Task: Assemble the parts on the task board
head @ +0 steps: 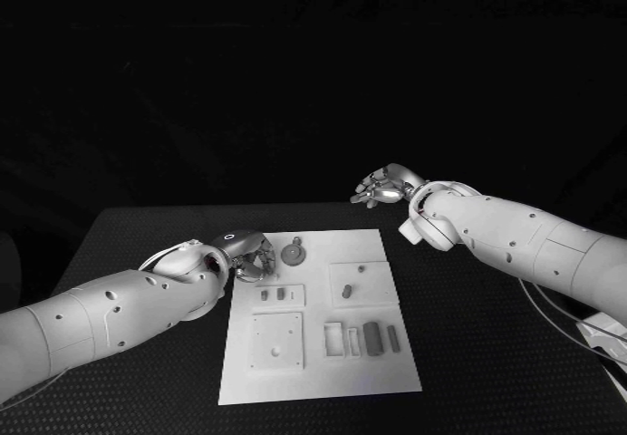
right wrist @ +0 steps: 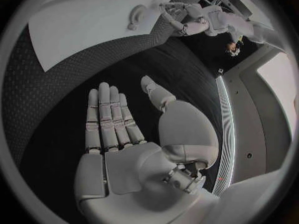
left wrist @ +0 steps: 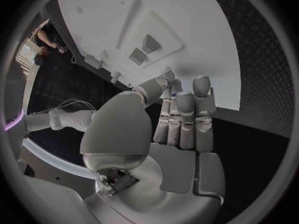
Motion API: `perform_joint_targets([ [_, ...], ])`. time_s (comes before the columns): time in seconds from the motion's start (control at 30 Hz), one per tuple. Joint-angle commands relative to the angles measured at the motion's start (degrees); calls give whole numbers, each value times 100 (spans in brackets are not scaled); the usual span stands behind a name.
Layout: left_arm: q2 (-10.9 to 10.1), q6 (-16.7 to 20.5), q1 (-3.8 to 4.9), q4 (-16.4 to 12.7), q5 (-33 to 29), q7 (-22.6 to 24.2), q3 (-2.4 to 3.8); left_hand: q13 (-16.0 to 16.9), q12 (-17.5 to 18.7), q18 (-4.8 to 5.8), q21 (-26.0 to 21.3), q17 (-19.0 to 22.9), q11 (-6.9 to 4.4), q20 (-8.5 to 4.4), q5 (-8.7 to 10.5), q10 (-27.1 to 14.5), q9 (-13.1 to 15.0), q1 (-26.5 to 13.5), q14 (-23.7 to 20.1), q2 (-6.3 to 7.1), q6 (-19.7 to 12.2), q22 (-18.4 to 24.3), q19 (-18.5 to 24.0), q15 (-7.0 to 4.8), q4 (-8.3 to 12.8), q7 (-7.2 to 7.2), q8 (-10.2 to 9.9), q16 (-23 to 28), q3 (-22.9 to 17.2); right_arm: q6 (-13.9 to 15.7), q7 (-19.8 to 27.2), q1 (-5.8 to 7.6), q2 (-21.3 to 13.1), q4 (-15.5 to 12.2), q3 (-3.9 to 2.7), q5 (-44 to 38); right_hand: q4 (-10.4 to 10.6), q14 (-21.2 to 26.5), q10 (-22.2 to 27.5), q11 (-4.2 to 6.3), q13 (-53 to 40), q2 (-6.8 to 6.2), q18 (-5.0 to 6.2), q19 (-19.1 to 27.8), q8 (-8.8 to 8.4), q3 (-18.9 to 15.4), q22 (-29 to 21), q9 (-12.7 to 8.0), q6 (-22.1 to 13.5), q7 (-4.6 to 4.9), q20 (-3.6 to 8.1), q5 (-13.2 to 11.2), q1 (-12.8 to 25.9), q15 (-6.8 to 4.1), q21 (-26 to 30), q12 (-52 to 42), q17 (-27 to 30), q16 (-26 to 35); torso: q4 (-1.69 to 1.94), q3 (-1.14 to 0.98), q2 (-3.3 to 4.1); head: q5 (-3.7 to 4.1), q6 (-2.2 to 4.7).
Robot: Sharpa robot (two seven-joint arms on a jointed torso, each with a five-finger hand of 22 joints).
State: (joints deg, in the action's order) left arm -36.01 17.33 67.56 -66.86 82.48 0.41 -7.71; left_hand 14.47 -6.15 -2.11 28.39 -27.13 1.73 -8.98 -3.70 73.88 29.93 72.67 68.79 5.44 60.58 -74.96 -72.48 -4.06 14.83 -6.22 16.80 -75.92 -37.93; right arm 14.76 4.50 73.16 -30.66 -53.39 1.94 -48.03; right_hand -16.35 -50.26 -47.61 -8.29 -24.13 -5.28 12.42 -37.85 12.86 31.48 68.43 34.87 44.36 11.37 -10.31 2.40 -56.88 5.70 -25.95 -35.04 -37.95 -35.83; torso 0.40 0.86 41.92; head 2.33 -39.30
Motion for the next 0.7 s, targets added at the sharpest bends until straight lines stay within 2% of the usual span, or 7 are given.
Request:
perform_joint_targets([
  [0.03,-15,-138,6,-34,-38,-31,1,2,1,-372,7,6,75,-25,-19,120,8,-32,42,-40,34,-103,-26,7,1,4,34,-3,-44,-49,52,-2,-2,1,-1,20,3,-25,-45,14,11,36,-90,37,25,-40,10,9,-29,78,14,30,-27,12,31,19,8,34,-5,-1,3,-3,-4],
  [0.7,85,-64,4,-10,-102,9,-3,7,9,-365,0,13,74,-29,-18,127,8,-42,45,-44,36,-101,-30,6,-5,4,32,0,-51,-53,54,-6,1,-4,0,20,3,-29,-48,14,30,37,-88,37,27,-41,16,9,-31,78,12,30,-29,12,36,16,8,43,-12,-15,0,-13,1],
])
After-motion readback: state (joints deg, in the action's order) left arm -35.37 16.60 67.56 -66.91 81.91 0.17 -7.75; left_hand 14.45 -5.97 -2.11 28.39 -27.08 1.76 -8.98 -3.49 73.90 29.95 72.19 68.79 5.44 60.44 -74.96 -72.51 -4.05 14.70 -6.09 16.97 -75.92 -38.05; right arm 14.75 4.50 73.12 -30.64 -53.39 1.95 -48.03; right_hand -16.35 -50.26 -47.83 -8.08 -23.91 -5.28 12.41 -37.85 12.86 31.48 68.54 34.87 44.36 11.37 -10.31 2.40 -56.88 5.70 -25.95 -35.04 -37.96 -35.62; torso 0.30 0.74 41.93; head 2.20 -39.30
